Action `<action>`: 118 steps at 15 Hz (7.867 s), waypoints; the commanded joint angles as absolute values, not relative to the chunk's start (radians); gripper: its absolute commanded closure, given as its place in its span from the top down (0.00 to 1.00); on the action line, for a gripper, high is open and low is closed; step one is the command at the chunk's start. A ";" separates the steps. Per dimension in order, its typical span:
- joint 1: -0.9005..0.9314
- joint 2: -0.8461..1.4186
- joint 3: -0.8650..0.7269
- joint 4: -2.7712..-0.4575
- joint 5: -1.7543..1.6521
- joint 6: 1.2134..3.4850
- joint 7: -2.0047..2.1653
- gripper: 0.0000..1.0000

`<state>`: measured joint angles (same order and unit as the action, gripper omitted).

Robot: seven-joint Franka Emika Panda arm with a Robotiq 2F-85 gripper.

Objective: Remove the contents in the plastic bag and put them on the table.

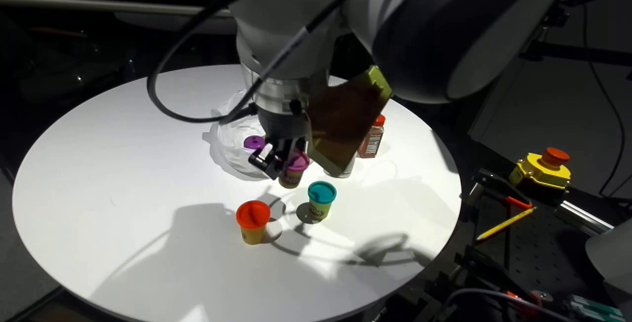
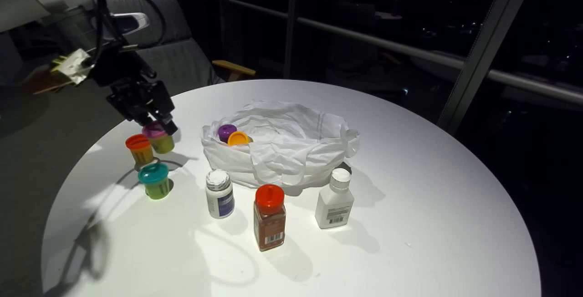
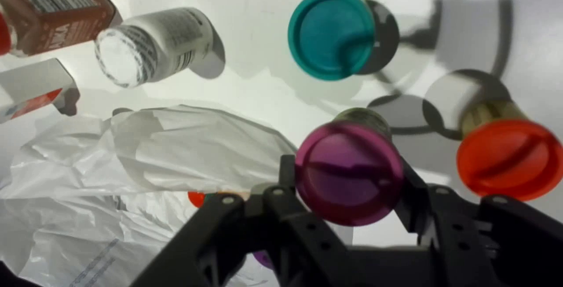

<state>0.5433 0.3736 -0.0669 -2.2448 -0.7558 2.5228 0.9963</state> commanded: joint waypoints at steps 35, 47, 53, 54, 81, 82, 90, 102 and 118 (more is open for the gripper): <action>0.257 0.573 0.002 -1.941 -0.282 2.677 0.749 1.00; 0.253 0.673 0.007 -1.858 0.078 2.598 0.743 1.00; 0.251 0.657 0.002 -1.895 0.195 2.655 0.781 1.00; 0.254 0.652 -0.002 -1.905 0.204 2.669 0.798 1.00; 0.390 0.658 -0.151 -1.998 0.183 2.909 1.146 0.25; 0.397 0.652 -0.157 -2.004 0.180 2.910 1.153 0.25; 0.693 0.428 -0.435 -2.300 0.018 3.033 1.347 0.25; 1.082 0.266 -0.851 -2.806 -0.192 3.446 1.336 0.25; 0.437 0.405 -0.289 -2.673 -0.565 3.418 1.416 0.72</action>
